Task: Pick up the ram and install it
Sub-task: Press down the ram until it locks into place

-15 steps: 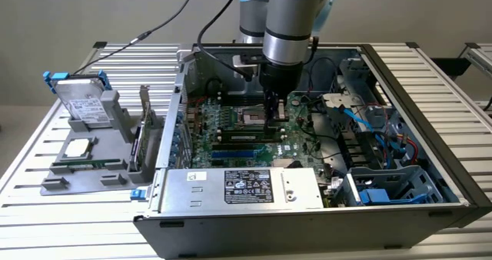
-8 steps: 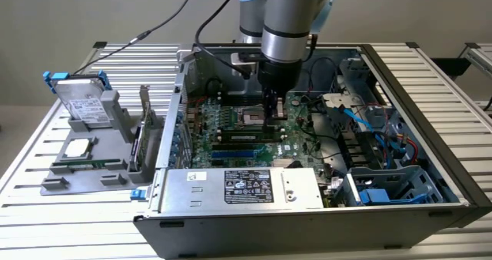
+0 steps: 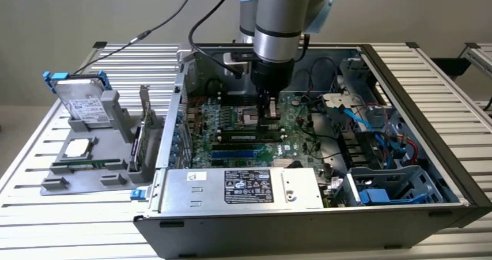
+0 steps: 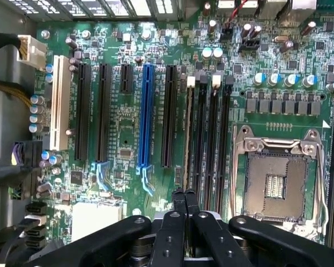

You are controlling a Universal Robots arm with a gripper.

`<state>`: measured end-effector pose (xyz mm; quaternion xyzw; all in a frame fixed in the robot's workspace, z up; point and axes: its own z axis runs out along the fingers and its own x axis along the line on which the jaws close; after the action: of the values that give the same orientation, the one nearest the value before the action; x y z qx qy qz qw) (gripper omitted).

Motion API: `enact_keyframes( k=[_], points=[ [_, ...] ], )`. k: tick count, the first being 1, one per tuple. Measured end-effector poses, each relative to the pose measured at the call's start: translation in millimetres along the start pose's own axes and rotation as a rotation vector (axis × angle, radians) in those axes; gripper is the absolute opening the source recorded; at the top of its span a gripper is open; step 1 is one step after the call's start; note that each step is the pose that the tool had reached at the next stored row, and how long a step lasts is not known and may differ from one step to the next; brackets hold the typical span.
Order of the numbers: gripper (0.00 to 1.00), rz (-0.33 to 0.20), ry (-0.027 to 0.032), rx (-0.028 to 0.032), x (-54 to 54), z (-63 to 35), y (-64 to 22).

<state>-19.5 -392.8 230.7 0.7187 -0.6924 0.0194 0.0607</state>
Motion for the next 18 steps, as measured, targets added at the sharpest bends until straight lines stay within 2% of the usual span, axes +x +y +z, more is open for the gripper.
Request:
enact_keyframes(
  k=[18],
  points=[
    [0.1,0.002,0.0,-0.0002,-2.8,0.2,32.7]
  ],
)
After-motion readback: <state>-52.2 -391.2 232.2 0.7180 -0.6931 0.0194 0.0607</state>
